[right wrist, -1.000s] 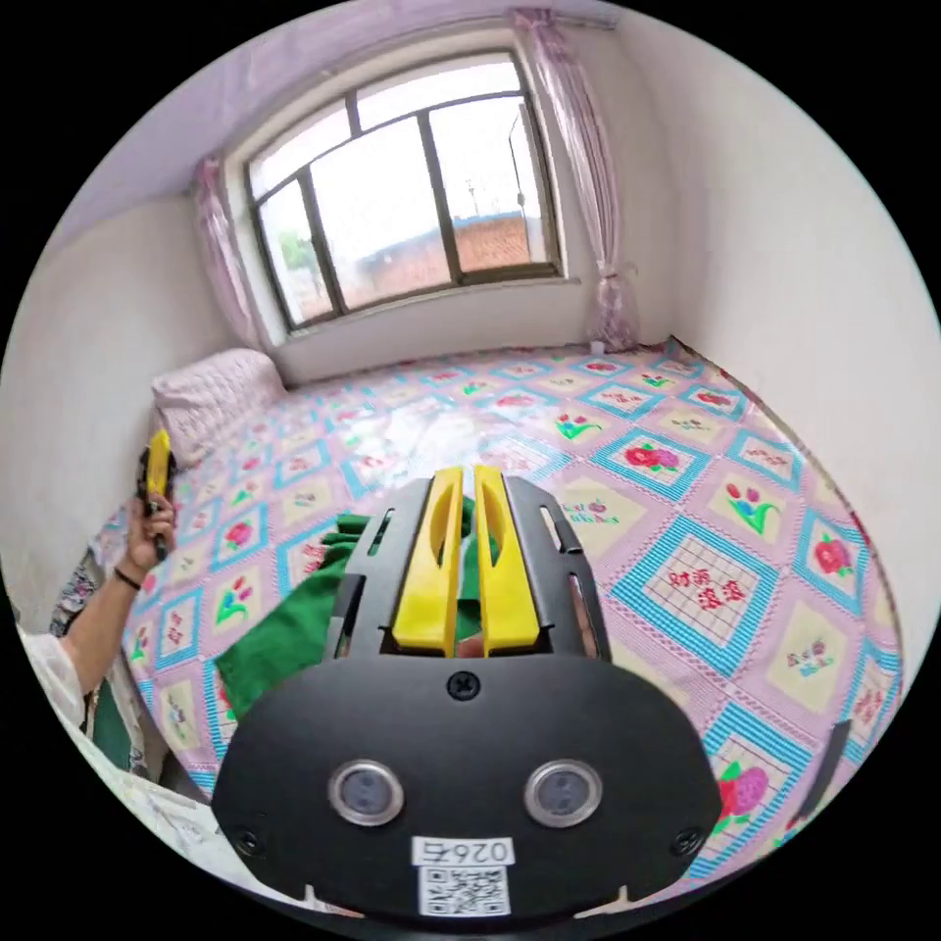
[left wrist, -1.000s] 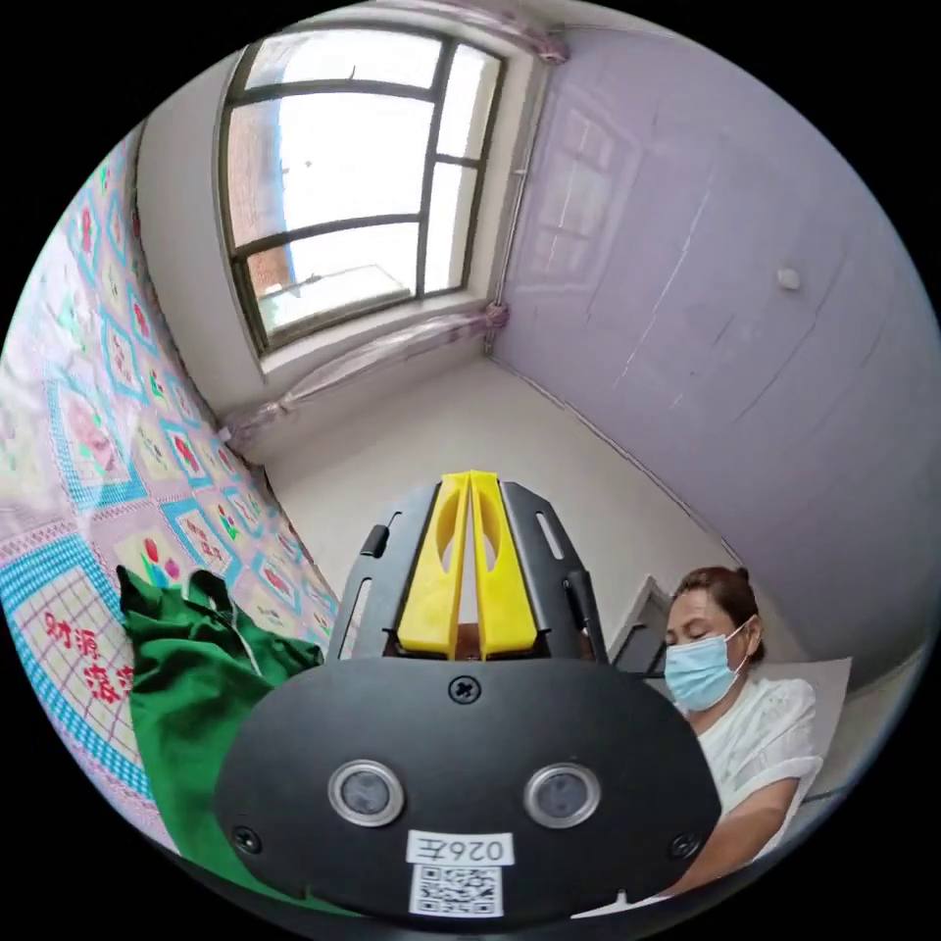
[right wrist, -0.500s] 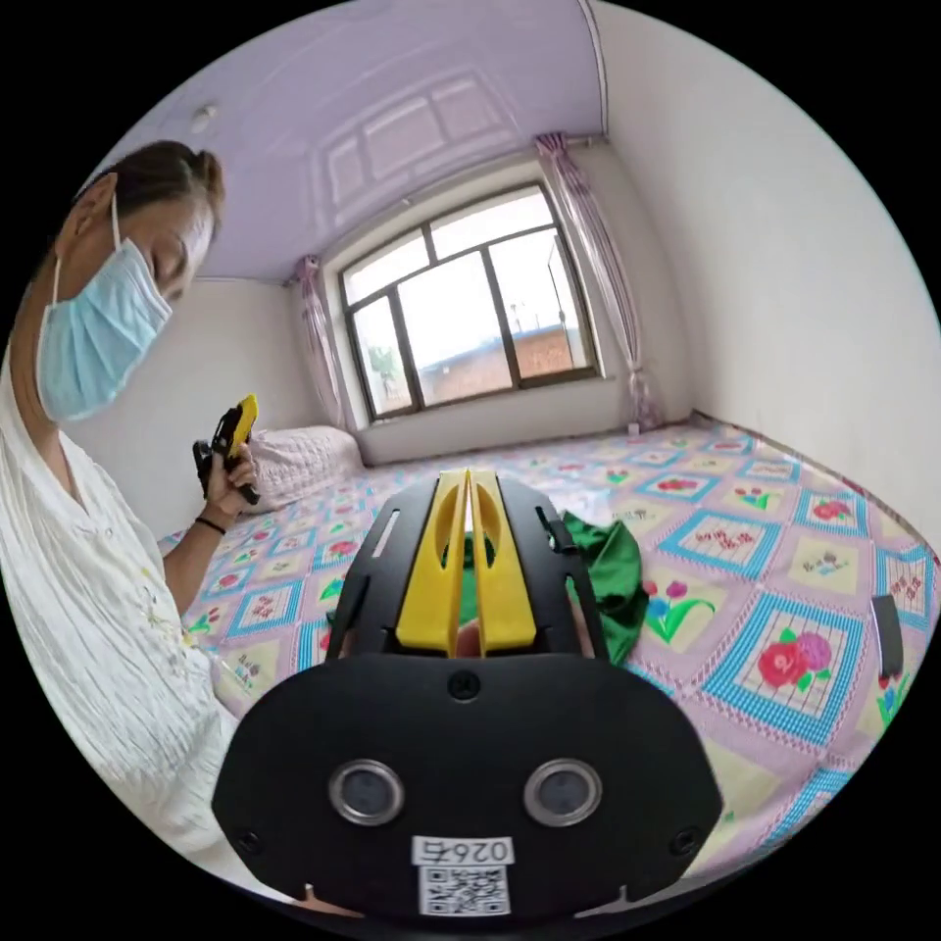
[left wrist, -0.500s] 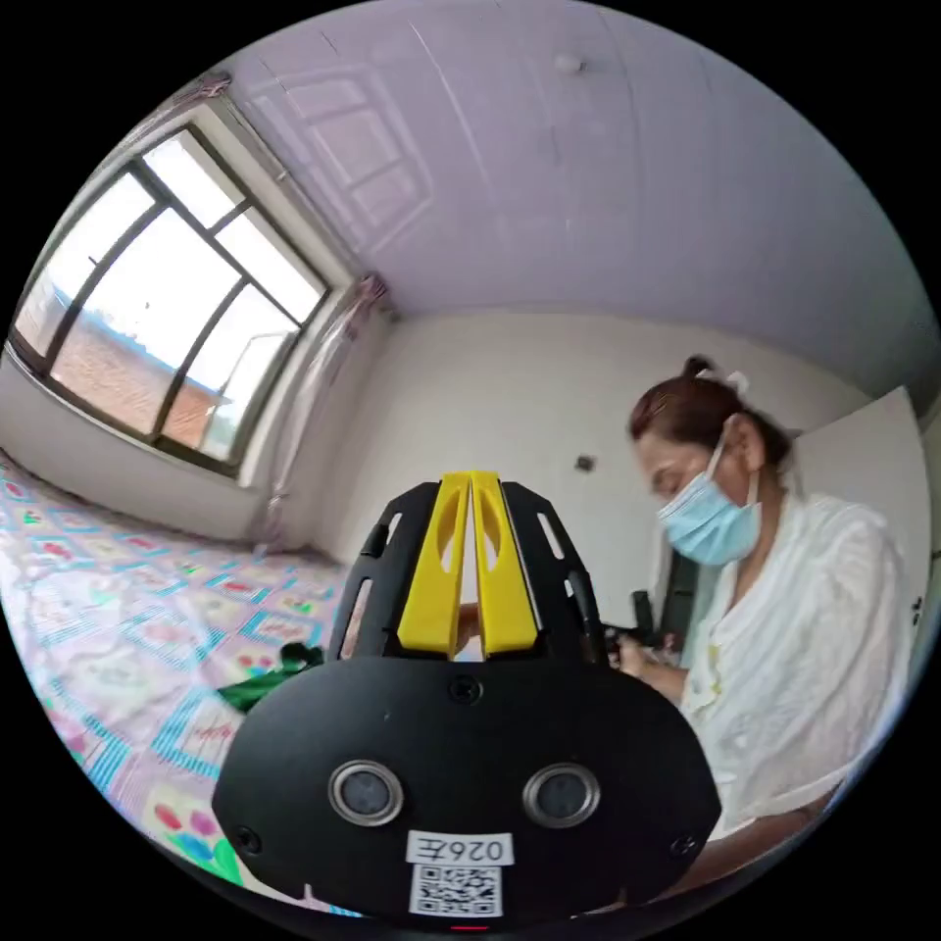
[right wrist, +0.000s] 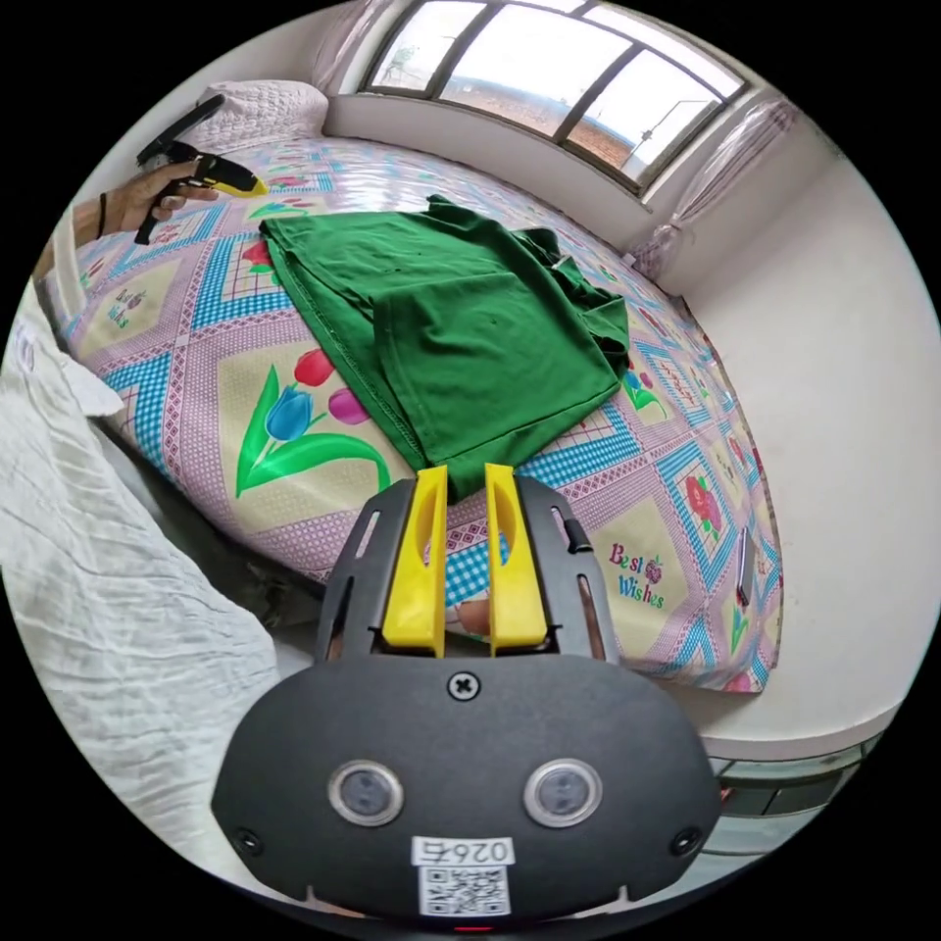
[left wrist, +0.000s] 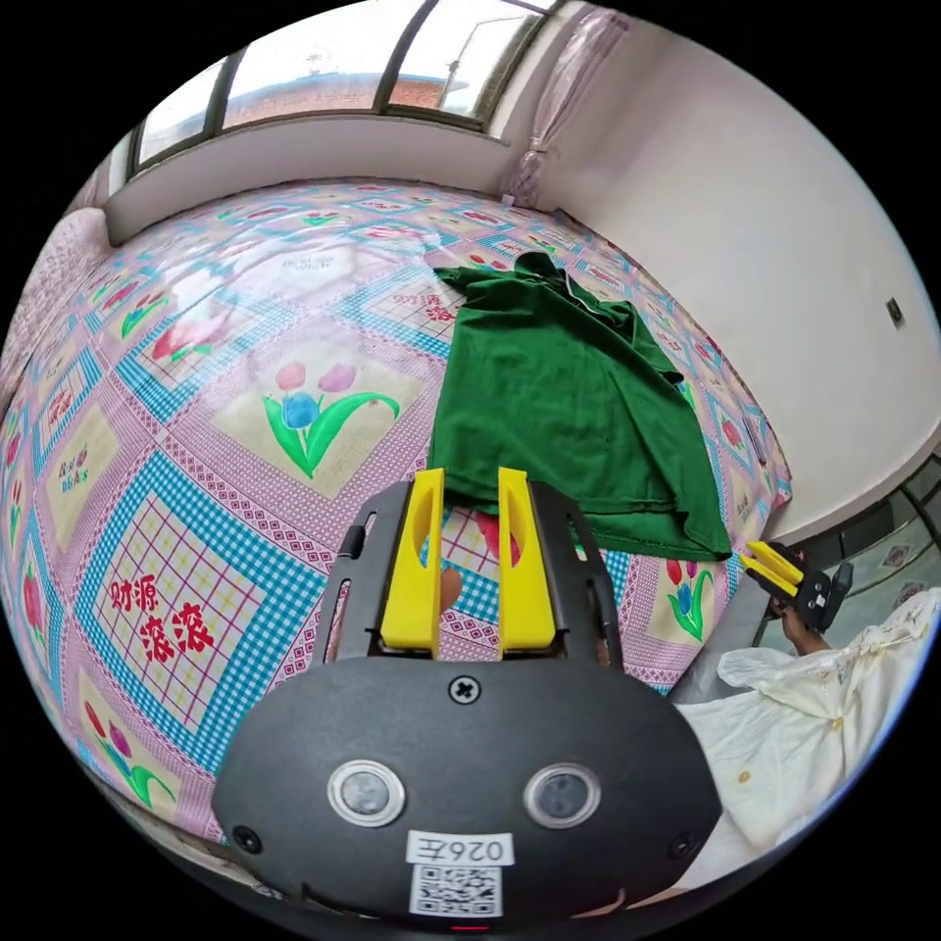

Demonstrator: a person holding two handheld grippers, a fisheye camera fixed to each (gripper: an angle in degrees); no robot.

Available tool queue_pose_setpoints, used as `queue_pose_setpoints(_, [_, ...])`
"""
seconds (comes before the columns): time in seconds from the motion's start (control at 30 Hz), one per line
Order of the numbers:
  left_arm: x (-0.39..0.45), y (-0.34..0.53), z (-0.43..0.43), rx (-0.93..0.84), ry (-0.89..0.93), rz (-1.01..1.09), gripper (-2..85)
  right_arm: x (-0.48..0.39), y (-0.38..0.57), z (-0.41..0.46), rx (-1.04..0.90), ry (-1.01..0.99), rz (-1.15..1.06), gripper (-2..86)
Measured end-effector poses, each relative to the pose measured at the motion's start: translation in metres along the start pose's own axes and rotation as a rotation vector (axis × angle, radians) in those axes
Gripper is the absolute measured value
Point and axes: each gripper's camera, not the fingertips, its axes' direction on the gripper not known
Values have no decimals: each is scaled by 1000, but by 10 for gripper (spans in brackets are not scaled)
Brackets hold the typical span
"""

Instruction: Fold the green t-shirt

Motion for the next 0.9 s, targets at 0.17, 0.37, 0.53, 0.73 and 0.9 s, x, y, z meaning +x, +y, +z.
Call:
queue_pose_setpoints(0.17, [-2, -11, 28, -73, -48, 14, 140, 4, -26, 32, -52, -33, -26, 53])
queue_pose_setpoints(0.37, [2, -26, 57, -143, -75, 47, 168, 31, -50, 55, -80, 17, 80, -7])
queue_pose_setpoints(0.53, [7, -47, 78, -167, -93, 93, 164, 59, -45, 44, -47, -23, 183, -15])
queue_pose_setpoints(0.73, [9, -70, 103, -212, -116, 157, 135, 72, -50, 57, -65, -47, 200, -8])
queue_pose_setpoints(0.9, [6, -79, 108, -241, -115, 210, 46, 88, -49, 68, -83, -78, 256, -12])
